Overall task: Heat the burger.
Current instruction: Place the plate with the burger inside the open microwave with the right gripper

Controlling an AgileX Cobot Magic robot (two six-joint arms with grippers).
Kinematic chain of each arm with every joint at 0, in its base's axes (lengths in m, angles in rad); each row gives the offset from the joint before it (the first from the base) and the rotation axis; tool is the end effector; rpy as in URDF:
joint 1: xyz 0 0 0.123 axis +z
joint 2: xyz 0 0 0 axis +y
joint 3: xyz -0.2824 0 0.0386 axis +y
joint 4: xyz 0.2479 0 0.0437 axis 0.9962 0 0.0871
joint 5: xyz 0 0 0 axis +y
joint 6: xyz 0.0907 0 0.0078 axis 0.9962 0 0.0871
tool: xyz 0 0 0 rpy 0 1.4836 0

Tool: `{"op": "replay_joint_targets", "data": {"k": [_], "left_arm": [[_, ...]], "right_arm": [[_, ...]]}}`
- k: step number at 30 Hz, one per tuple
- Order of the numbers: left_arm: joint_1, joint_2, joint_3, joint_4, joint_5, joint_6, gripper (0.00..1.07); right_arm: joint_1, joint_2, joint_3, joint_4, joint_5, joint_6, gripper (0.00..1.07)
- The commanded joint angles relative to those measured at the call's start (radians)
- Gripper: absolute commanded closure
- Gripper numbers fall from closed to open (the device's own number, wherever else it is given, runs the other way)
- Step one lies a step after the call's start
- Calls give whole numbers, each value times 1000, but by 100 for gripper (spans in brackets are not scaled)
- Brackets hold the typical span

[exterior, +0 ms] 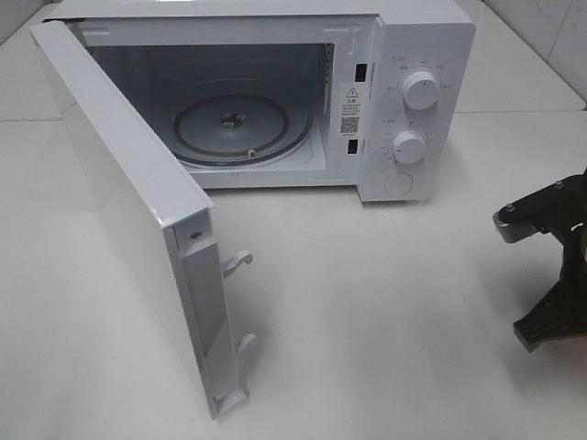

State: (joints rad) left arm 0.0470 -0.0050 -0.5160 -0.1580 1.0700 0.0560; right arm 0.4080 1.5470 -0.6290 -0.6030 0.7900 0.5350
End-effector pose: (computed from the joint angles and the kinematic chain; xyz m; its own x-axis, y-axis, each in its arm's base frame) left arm -0.0079 -0.0130 0.2816 -0.4418 -0.0410 -0.8962 0.0682 0.9945 -0.0791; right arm 0.2174 0.0539 0.1526 -0.9426 -0.3241 -0.0800 -0.2681 0.8777 -0.3971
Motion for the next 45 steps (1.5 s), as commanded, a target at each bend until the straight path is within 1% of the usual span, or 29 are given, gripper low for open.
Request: {"op": "replay_joint_targets", "data": {"k": [1,7,14,21,22,24,27,29,45], "left_arm": [[-8,-15,1,-5,0,-1,6],[-8,-15,1,-5,0,-1,6],[-8,-15,1,-5,0,-1,6],[-8,-15,1,-5,0,-1,6],[-8,-15,1,-5,0,-1,6],[-8,-15,1,-5,0,-1,6],[-8,-15,1,-5,0,-1,6],[-8,-15,1,-5,0,-1,6],[-8,-15,1,-5,0,-1,6]], "right_arm": [[2,-32,3,-47,47,-30,107],[2,-93,3,-45,86,-76,107],[6,-151,3,-6,113,-154,107],[99,-160,3,-5,131,-179,107],[99,-160,3,-5,131,-179,107],[129,-160,3,-5,126,-180,107],[140,-160,3,-5,126,-180,107],[186,-160,3,-5,119,-181,107],[330,-160,3,-10,104,-253,107]]}}
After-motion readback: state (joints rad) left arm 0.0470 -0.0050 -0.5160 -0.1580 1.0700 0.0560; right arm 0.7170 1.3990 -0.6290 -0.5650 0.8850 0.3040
